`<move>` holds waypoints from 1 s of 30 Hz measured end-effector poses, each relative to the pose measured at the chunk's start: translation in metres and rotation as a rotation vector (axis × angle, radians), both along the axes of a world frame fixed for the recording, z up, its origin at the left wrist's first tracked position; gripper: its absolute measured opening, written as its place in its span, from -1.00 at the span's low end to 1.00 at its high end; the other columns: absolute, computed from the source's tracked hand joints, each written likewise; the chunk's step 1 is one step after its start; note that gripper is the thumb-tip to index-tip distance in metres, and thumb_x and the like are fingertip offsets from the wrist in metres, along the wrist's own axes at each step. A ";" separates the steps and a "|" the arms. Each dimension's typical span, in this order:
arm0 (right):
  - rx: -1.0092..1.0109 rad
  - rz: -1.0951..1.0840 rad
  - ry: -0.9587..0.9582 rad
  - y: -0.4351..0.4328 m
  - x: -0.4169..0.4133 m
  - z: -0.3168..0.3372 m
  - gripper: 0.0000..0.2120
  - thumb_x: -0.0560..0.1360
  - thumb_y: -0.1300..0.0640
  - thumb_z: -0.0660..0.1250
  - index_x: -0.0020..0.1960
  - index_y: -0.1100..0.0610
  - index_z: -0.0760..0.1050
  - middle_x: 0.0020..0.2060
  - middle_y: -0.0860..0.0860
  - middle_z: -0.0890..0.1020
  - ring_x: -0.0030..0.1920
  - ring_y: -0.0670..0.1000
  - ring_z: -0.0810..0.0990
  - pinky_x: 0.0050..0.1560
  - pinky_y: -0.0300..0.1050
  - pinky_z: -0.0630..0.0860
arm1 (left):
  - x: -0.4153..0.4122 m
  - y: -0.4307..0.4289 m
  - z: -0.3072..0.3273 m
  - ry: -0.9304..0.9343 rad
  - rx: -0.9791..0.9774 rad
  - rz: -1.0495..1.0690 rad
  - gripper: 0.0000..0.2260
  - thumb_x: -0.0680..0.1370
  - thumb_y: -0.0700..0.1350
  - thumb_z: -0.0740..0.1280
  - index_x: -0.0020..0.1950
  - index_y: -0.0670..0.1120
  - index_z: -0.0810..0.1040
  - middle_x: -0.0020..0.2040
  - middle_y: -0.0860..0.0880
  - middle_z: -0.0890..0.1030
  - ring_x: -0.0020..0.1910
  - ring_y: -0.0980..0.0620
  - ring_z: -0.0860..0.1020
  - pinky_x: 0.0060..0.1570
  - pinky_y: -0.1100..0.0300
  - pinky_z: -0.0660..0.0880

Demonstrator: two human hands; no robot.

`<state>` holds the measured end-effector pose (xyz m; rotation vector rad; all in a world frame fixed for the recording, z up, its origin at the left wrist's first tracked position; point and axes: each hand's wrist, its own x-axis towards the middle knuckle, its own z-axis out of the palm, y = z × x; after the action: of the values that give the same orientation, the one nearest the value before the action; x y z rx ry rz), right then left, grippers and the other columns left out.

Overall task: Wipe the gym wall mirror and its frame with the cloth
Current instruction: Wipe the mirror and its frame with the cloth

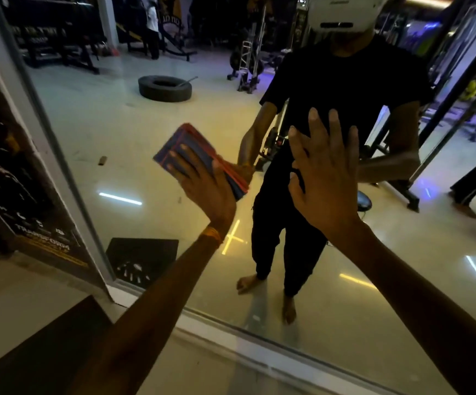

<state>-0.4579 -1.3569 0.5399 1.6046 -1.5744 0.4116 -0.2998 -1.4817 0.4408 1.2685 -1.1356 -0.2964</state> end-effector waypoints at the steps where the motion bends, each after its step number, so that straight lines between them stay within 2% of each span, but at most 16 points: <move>1: 0.000 0.022 0.010 0.001 0.000 0.000 -0.36 0.62 -0.03 0.24 0.65 0.04 0.18 0.67 0.18 0.04 0.65 0.26 -0.06 0.60 0.36 -0.05 | -0.024 0.019 0.005 -0.080 -0.067 -0.031 -0.34 0.72 0.23 -0.09 0.68 -0.17 0.00 0.67 -0.25 -0.02 0.65 -0.30 -0.03 0.61 -0.18 -0.03; 3: 0.001 0.044 0.052 0.005 -0.006 -0.003 -0.38 0.62 -0.01 0.28 0.63 0.06 0.24 0.65 0.19 0.11 0.64 0.27 -0.02 0.59 0.39 -0.02 | -0.050 0.039 0.002 -0.204 -0.156 -0.086 -0.38 0.72 0.23 -0.10 0.67 -0.10 -0.07 0.67 -0.15 -0.05 0.65 -0.25 -0.07 0.61 -0.24 -0.03; 6: 0.005 0.020 0.067 0.016 -0.034 -0.012 -0.39 0.67 -0.08 0.22 0.67 0.02 0.15 0.66 0.17 0.07 0.65 0.27 -0.03 0.59 0.39 -0.05 | -0.022 0.013 -0.031 -0.182 -0.137 -0.056 -0.37 0.72 0.25 -0.10 0.68 -0.09 -0.08 0.68 -0.24 0.01 0.66 -0.27 -0.05 0.59 -0.34 0.01; 9: -0.004 -0.025 0.123 0.031 -0.073 -0.020 -0.35 0.70 -0.18 0.15 0.69 -0.03 0.02 0.67 0.14 0.02 0.65 0.27 -0.03 0.59 0.38 -0.04 | 0.026 -0.016 -0.074 0.049 0.052 -0.049 -0.21 0.66 0.39 -0.14 0.68 -0.15 -0.05 0.68 -0.27 -0.03 0.66 -0.32 -0.07 0.58 -0.36 0.00; 11: -0.008 -0.024 0.156 0.039 -0.091 -0.026 -0.34 0.71 -0.23 0.12 0.69 -0.03 0.00 0.67 0.14 0.03 0.65 0.27 0.00 0.58 0.39 -0.03 | 0.018 -0.001 -0.080 0.154 0.134 -0.079 -0.11 0.60 0.47 -0.18 0.68 -0.19 -0.06 0.68 -0.27 -0.08 0.66 -0.32 -0.11 0.62 -0.29 -0.11; 13: -0.012 0.012 0.152 0.045 -0.100 -0.030 -0.35 0.70 -0.25 0.10 0.69 -0.02 0.05 0.67 0.15 0.06 0.64 0.28 0.02 0.57 0.39 -0.05 | -0.026 0.033 -0.070 0.082 0.116 -0.125 -0.16 0.64 0.41 -0.17 0.68 -0.21 -0.06 0.68 -0.26 -0.06 0.66 -0.31 -0.10 0.62 -0.15 -0.13; 16: -0.014 0.036 0.138 0.050 -0.101 -0.031 -0.38 0.70 -0.26 0.07 0.67 0.00 0.13 0.66 0.16 0.08 0.64 0.28 0.02 0.56 0.39 -0.02 | -0.101 0.076 -0.043 -0.051 0.007 -0.077 -0.33 0.72 0.26 -0.12 0.68 -0.15 -0.09 0.68 -0.22 -0.05 0.66 -0.26 -0.08 0.63 -0.16 -0.07; 18: 0.009 0.055 0.136 0.051 -0.103 -0.031 -0.38 0.71 -0.25 0.04 0.68 -0.01 0.11 0.66 0.16 0.07 0.65 0.27 0.00 0.57 0.38 -0.04 | -0.115 0.076 -0.038 -0.176 -0.102 -0.070 -0.38 0.73 0.24 -0.12 0.69 -0.03 -0.18 0.69 -0.07 -0.17 0.66 -0.25 -0.08 0.63 -0.15 -0.12; 20: 0.021 0.072 0.152 0.051 -0.108 -0.032 -0.38 0.71 -0.24 0.03 0.68 -0.01 0.08 0.67 0.15 0.06 0.65 0.25 -0.02 0.57 0.36 -0.03 | -0.096 0.063 -0.060 -0.260 -0.195 -0.104 -0.40 0.72 0.25 -0.11 0.69 0.06 -0.22 0.69 0.04 -0.23 0.67 -0.23 -0.09 0.63 -0.14 -0.15; 22: 0.006 0.081 0.150 0.051 -0.112 -0.034 -0.39 0.71 -0.21 0.04 0.68 0.01 0.10 0.66 0.15 0.09 0.65 0.24 -0.01 0.57 0.35 0.00 | -0.067 0.052 -0.090 -0.130 -0.110 -0.123 -0.39 0.72 0.25 -0.06 0.69 0.05 -0.18 0.70 -0.02 -0.17 0.68 -0.20 -0.12 0.64 -0.18 -0.14; 25: -0.005 0.147 0.077 0.059 -0.116 -0.043 -0.42 0.70 -0.14 0.11 0.65 0.05 0.20 0.64 0.18 0.17 0.64 0.26 0.03 0.55 0.40 0.06 | -0.051 0.044 -0.110 0.371 0.247 -0.083 -0.34 0.68 0.19 0.01 0.69 -0.05 -0.09 0.70 -0.16 -0.09 0.67 -0.22 -0.11 0.62 -0.28 -0.07; 26: -0.001 0.162 0.065 0.062 -0.118 -0.046 -0.42 0.69 -0.11 0.14 0.65 0.06 0.22 0.63 0.19 0.19 0.63 0.27 0.04 0.54 0.41 0.07 | -0.059 0.048 -0.107 0.466 0.313 -0.060 -0.33 0.66 0.21 -0.01 0.69 -0.06 -0.09 0.70 -0.16 -0.08 0.67 -0.23 -0.10 0.61 -0.28 -0.06; 28: 0.013 0.176 0.065 0.069 -0.125 -0.049 -0.42 0.68 -0.10 0.16 0.65 0.06 0.21 0.63 0.19 0.18 0.63 0.27 0.03 0.55 0.41 0.06 | -0.087 0.065 -0.095 0.489 0.345 -0.051 -0.24 0.62 0.38 -0.10 0.69 -0.06 -0.10 0.70 -0.17 -0.07 0.67 -0.25 -0.09 0.63 -0.25 -0.08; 30: 0.002 0.196 0.063 0.074 -0.137 -0.046 -0.41 0.69 -0.09 0.17 0.66 0.05 0.19 0.66 0.18 0.09 0.65 0.25 -0.04 0.57 0.37 0.00 | -0.123 0.092 -0.068 0.419 0.307 -0.096 -0.11 0.54 0.53 -0.21 0.67 -0.06 -0.13 0.70 -0.18 -0.08 0.67 -0.25 -0.12 0.63 -0.16 -0.13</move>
<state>-0.5948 -1.2832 0.4936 1.7632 -1.3769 0.4594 -0.4223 -1.3901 0.3723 1.3382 -0.8093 -0.7939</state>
